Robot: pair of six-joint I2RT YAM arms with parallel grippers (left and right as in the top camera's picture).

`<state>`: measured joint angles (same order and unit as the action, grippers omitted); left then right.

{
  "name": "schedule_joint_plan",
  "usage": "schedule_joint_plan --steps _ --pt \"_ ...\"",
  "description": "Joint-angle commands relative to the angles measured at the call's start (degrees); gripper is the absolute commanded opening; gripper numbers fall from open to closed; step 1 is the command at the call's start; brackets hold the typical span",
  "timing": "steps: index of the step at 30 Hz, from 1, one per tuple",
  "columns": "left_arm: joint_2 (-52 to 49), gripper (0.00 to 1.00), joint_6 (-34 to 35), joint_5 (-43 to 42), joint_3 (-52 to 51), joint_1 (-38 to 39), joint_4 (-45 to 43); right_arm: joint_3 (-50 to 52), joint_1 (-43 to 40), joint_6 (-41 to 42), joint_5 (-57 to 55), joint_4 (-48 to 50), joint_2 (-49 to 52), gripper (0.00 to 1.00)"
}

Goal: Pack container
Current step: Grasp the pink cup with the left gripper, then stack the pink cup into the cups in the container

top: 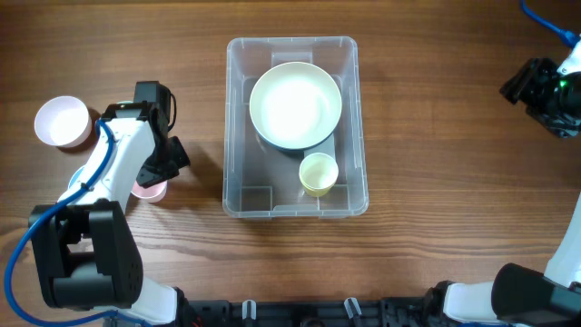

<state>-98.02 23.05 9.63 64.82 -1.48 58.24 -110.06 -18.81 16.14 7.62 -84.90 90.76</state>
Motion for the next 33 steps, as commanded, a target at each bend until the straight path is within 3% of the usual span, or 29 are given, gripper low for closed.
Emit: schedule_joint_plan --steps 1,7,11,17,22,27,29,32,33 --pt "0.5 0.04 -0.1 0.1 -0.3 -0.3 0.1 0.2 0.0 -1.0 -0.5 -0.2 0.3 0.64" --pt "14.5 0.04 -0.1 -1.8 14.6 5.2 14.2 0.2 0.0 -1.0 -0.6 0.6 0.3 0.63" --pt "20.8 0.04 -0.3 -7.1 26.8 21.3 15.3 0.2 0.0 -0.7 -1.4 1.1 0.3 0.64" --pt "11.1 0.04 -3.5 -10.3 27.1 43.8 6.2 0.2 0.0 -0.7 -1.4 0.9 0.3 0.64" --pt "2.1 0.04 -3.5 -15.9 27.1 47.1 3.0 0.2 0.0 -0.7 -1.4 0.9 0.3 0.64" --pt "0.9 0.04 -3.5 -16.3 27.1 47.3 3.0 0.2 0.0 -0.7 -1.4 0.9 0.3 0.64" --pt "0.9 0.26 -3.3 -16.3 27.1 47.3 3.0 0.2 0.0 -0.7 -1.4 0.9 0.3 0.64" --pt "0.9 0.4 -3.3 -16.2 27.1 47.3 3.1 0.2 0.0 -0.7 -1.4 0.9 0.3 0.64" --pt "0.9 0.41 -3.3 -16.2 27.1 47.3 3.2 0.2 0.0 -0.7 -1.4 0.9 0.3 0.64"
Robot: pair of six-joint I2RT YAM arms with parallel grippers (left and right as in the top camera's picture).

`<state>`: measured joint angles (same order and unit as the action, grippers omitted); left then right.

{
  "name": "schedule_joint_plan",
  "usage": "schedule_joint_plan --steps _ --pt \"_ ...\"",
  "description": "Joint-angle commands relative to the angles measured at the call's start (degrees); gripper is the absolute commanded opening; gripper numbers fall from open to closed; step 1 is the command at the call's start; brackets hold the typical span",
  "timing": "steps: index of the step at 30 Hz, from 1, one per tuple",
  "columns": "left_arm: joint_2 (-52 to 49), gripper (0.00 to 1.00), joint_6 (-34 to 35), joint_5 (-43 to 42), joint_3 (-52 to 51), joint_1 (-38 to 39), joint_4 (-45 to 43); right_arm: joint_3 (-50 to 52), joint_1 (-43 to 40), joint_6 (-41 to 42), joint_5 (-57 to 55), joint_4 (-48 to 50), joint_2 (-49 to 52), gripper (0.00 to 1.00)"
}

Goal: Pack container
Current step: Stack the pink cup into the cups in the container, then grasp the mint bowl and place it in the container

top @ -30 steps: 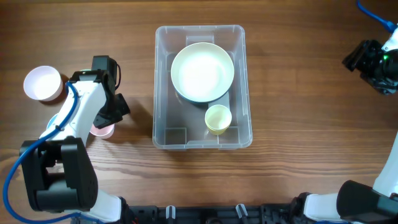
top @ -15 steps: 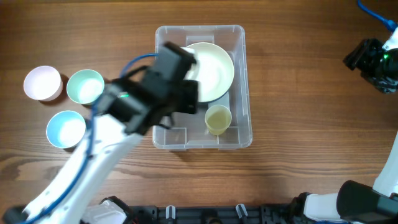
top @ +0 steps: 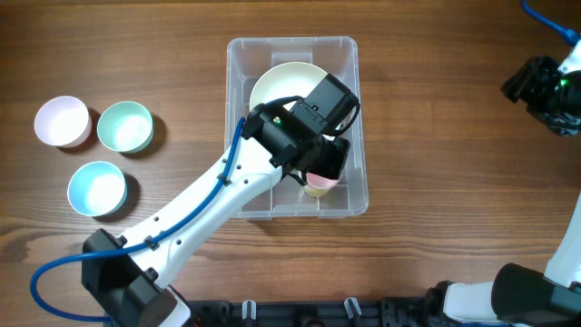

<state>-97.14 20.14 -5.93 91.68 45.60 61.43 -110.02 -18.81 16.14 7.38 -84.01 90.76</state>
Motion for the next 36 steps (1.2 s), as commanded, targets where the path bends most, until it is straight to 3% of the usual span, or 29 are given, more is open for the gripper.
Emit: schedule_joint_plan --steps 1,5,7,10,11,13,16,18,22,27,32,35,36 --pt "0.0 0.41 -0.4 -0.7 0.2 0.3 0.1 0.2 0.0 -0.7 -1.2 0.0 0.3 0.64" --pt "0.1 0.41 -0.4 -0.6 0.3 0.2 0.5 0.2 0.0 -0.7 -1.2 0.0 0.3 0.64" --pt "1.2 0.37 -0.1 4.8 0.3 0.2 2.0 0.2 0.0 -0.7 -1.2 0.0 0.4 0.64" --pt "5.5 0.41 0.1 12.7 0.3 -2.4 4.3 0.2 0.0 -0.8 -1.2 0.0 0.8 0.64" --pt "8.1 0.44 0.1 15.3 0.3 -5.0 5.2 0.2 0.0 -0.7 -1.2 0.0 1.0 0.64" --pt "12.2 0.59 0.0 17.7 0.3 -10.6 5.9 0.3 0.0 -0.7 -1.2 -0.1 1.7 0.64" --pt "16.9 0.68 -0.4 19.3 0.3 -30.9 3.2 1.0 0.0 -0.8 -1.2 0.2 2.1 0.64" --pt "14.5 0.69 -0.4 18.9 0.2 -40.6 1.1 1.0 0.0 -0.7 -1.2 0.3 2.1 0.64" --pt "2.6 0.71 -0.4 14.7 0.2 -50.7 -1.3 1.0 0.0 -0.7 -1.2 0.3 2.1 0.64" --pt "-15.3 0.74 -0.4 13.2 0.2 -53.5 -4.2 1.0 0.0 -1.0 -1.2 0.3 2.1 0.64" --pt "-25.8 0.75 -0.4 13.1 0.2 -53.8 -5.9 1.0 0.0 -1.0 -1.2 0.2 2.1 0.64" --pt "-27.7 0.7 -0.4 13.1 0.2 -53.8 -6.0 1.0 0.0 -1.0 -1.2 0.1 2.1 0.64" --pt "-27.7 0.62 -0.4 13.1 0.2 -53.8 -6.0 1.0 0.0 -1.0 -1.2 0.1 2.1 0.64"
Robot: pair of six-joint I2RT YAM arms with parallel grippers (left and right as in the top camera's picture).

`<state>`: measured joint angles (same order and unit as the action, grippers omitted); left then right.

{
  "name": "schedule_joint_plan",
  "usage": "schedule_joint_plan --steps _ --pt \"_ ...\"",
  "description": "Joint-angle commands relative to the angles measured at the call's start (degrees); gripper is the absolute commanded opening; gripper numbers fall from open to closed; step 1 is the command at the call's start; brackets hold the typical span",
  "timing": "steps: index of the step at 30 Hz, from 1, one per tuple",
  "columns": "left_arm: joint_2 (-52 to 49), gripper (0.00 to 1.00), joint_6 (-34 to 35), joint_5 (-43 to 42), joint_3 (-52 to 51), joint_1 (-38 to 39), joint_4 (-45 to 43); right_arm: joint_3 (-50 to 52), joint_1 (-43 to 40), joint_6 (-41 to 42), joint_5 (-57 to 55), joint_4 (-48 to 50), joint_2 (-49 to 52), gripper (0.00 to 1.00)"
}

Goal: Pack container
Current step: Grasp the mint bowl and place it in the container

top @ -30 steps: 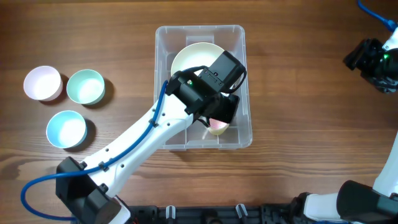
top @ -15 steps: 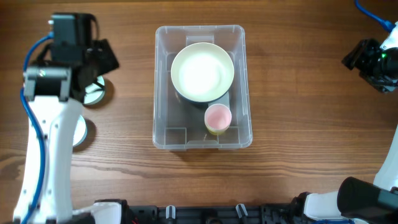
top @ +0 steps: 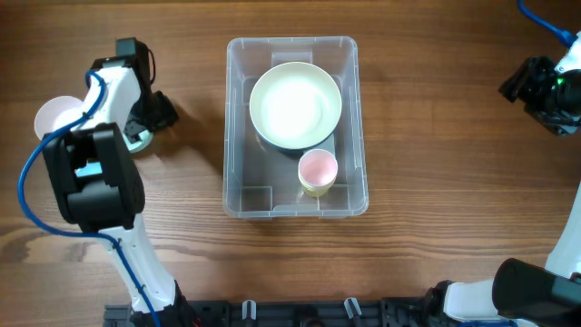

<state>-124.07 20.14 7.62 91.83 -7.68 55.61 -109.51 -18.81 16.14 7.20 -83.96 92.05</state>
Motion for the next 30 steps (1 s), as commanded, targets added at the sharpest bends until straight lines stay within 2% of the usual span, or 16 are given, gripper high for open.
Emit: schedule_joint_plan --steps 1,2,4,5,9,12,16,19,21,24,27,30 --pt "-0.8 0.51 -0.4 -0.5 0.1 -0.5 -0.1 0.5 0.0 -1.0 -1.0 0.0 0.9 0.64" --pt "-0.8 0.43 -0.4 -0.5 0.1 -0.5 0.2 0.5 0.0 -1.0 -1.0 0.0 0.9 0.64" --pt "-0.7 0.13 -0.4 -0.5 0.1 -0.5 0.8 0.5 0.0 -1.0 -1.0 0.0 0.9 0.64" --pt "-0.7 0.04 -0.4 -0.5 0.1 -0.5 0.9 0.5 0.0 -1.0 -1.0 0.0 0.9 0.64" --pt "3.2 0.04 -0.5 -0.5 0.3 0.8 2.8 0.5 0.0 -1.0 -1.0 0.2 0.9 0.64" --pt "12.2 0.04 -3.4 -0.6 4.1 5.0 6.9 0.5 0.0 -1.0 -1.0 0.0 0.9 0.64" --pt "26.8 0.04 -4.7 -0.5 9.2 15.5 14.7 0.5 0.0 -0.9 -1.0 0.0 0.9 0.64" --pt "35.0 0.04 -4.1 -0.8 9.2 27.4 19.2 0.5 0.0 -1.0 -1.0 -0.1 0.9 0.64" --pt "36.0 0.04 -1.5 -0.8 9.2 35.0 21.3 0.5 0.0 -1.0 -1.0 -0.1 0.9 0.64" --pt "34.6 0.04 1.2 -1.4 7.1 42.4 21.1 0.5 0.0 -1.0 -1.0 -0.1 0.9 0.64" --pt "31.0 0.04 2.2 -1.4 4.3 46.1 21.2 0.5 0.0 -1.0 -0.8 -0.5 0.9 0.64" --pt "26.7 0.04 3.7 -6.9 1.4 47.0 21.2 0.5 0.0 -1.0 -0.8 -0.6 0.9 0.64"
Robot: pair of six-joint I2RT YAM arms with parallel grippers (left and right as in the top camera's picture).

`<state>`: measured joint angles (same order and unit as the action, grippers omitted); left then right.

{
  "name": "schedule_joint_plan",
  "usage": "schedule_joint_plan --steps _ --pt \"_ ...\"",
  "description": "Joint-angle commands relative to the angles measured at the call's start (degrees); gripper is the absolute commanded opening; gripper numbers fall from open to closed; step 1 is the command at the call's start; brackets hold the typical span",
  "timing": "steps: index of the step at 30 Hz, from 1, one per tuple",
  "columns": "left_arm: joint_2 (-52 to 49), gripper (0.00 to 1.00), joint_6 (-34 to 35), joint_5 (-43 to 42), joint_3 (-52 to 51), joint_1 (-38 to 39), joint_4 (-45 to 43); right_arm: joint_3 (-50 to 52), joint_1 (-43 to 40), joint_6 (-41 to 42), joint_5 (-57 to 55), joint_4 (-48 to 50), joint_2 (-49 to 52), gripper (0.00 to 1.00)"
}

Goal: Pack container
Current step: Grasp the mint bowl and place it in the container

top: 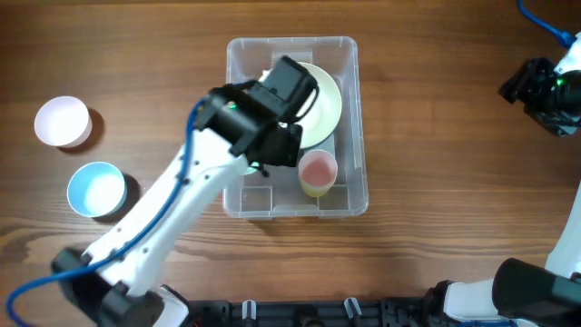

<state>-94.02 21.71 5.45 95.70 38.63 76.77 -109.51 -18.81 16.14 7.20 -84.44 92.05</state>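
Observation:
A clear plastic container stands at the table's middle. Inside it lie a large pale bowl and a pink cup nested in a yellow cup. My left arm reaches over the container's left half. Its gripper points down beside the bowl, mostly hidden under the wrist. Only a sliver of a mint-green cup shows beneath it, which it seems to be shut on. My right gripper hangs at the far right edge, away from everything.
On the left of the table stand a pale pink cup and a light blue cup. The container's front left corner holds nothing.
My left gripper was at the mint-green cup on the left of the table. Now it is over the container's left side and that cup is gone from the table. The right arm is unchanged.
First my left gripper was at a pink cup on the left, with only the bowl and yellow cup in the container. Then it was over the yellow cup with the pink one. Then the pink cup sat nested there and the gripper was at the mint cup, now carried over the container.

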Motion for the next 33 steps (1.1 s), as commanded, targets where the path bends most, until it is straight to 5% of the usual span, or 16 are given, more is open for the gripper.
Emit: schedule_joint_plan --steps 1,11,13,15,26,29,33 --pt "-4.4 0.04 2.1 -5.5 -3.2 0.8 0.0 0.5 0.0 -1.0 -0.8 -0.2 0.9 0.64" --pt "-7.5 0.04 2.1 -5.7 -5.8 0.8 -1.5 0.5 0.0 -0.9 -0.8 -0.2 0.9 0.64" --pt "-7.5 0.14 2.1 -5.7 -5.8 0.8 -1.5 0.5 0.0 -0.9 -0.8 -0.2 0.9 0.64" --pt "-7.5 0.36 2.1 -5.7 -5.8 0.8 -1.5 0.5 0.0 -0.9 -0.8 -0.2 0.9 0.64" --pt "-4.5 0.35 1.1 -1.7 -5.2 -1.3 0.8 0.5 0.0 -0.9 -0.8 -0.2 0.9 0.64" --pt "3.0 0.44 1.0 5.3 -3.4 -8.1 3.9 0.5 0.0 -1.0 -0.8 -0.1 0.9 0.64" --pt "14.6 0.63 1.1 9.2 -3.2 -27.9 3.5 0.5 0.0 -0.9 -0.8 -0.1 0.9 0.64"
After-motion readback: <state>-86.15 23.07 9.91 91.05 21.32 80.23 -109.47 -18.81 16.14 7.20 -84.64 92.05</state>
